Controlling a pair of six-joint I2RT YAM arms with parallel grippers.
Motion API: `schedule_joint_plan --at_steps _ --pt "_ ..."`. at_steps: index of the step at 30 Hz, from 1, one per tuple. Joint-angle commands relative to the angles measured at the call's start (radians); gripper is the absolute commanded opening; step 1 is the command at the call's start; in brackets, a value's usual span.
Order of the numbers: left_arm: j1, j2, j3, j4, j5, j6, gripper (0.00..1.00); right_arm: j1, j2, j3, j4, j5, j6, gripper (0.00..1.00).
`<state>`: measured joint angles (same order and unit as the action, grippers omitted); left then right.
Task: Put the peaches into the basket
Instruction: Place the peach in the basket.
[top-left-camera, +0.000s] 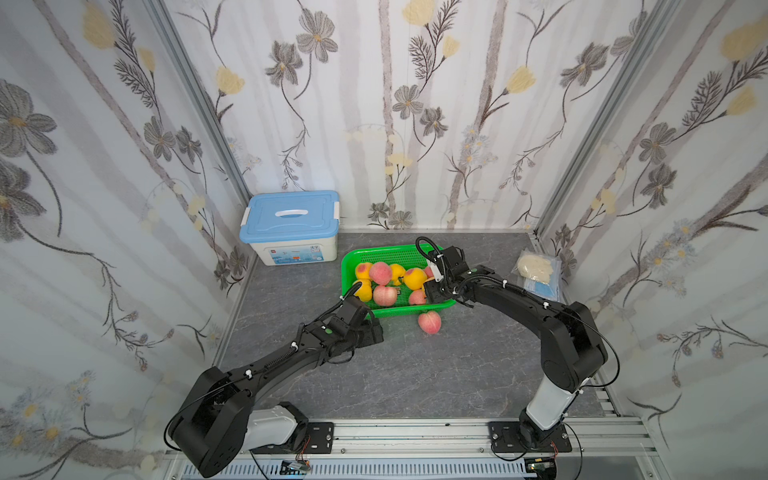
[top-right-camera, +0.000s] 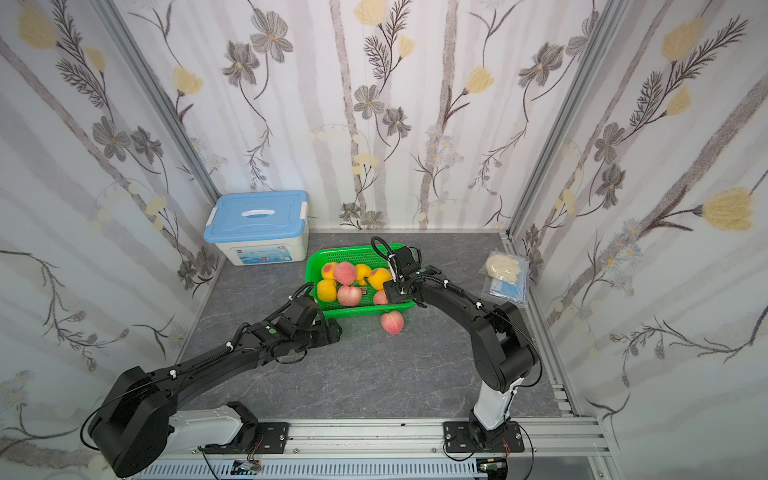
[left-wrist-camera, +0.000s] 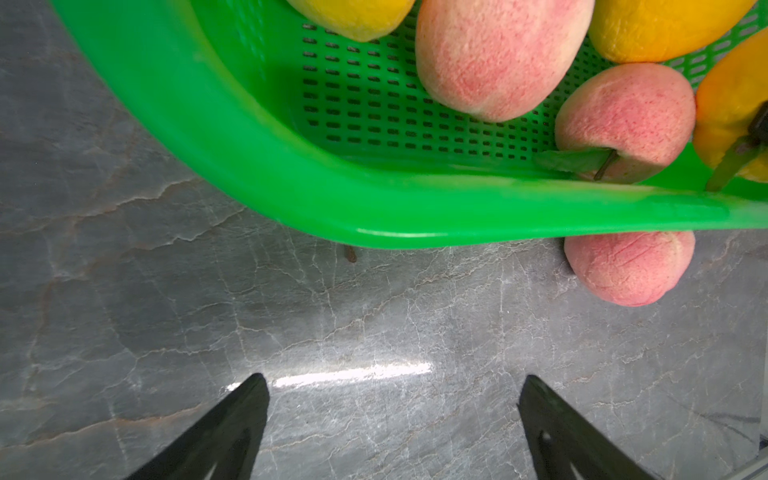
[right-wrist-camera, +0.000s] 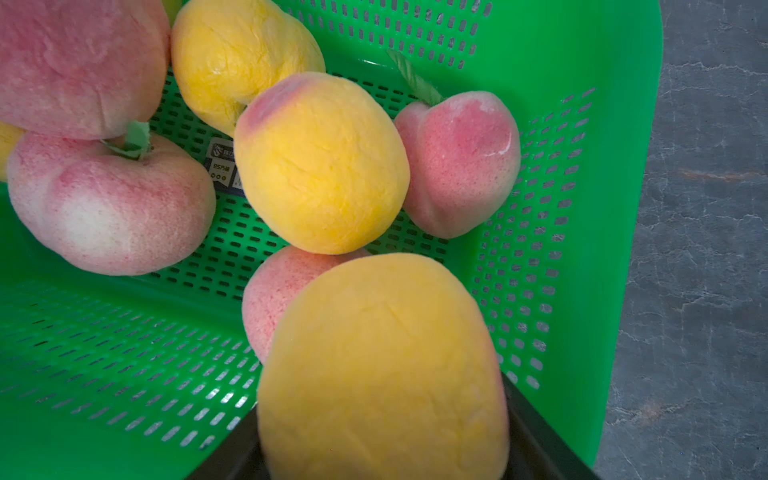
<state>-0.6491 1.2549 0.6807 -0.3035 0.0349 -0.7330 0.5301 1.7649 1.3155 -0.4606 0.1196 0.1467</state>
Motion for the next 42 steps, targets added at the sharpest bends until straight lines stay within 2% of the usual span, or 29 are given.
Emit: schedule_joint_plan --at_steps 1,19,42 --pt "-0.001 0.000 0.003 0.003 -0.007 0.003 0.97 0.001 0.008 0.005 0.002 -0.012 0.010 0.72" --pt "-0.001 -0.004 -0.009 0.007 -0.009 -0.003 0.96 0.001 -0.057 -0.012 0.000 0.002 0.017 0.82" --pt "-0.001 -0.006 -0.009 0.009 -0.006 -0.006 0.96 0.001 -0.113 -0.040 0.000 -0.021 0.013 0.82"
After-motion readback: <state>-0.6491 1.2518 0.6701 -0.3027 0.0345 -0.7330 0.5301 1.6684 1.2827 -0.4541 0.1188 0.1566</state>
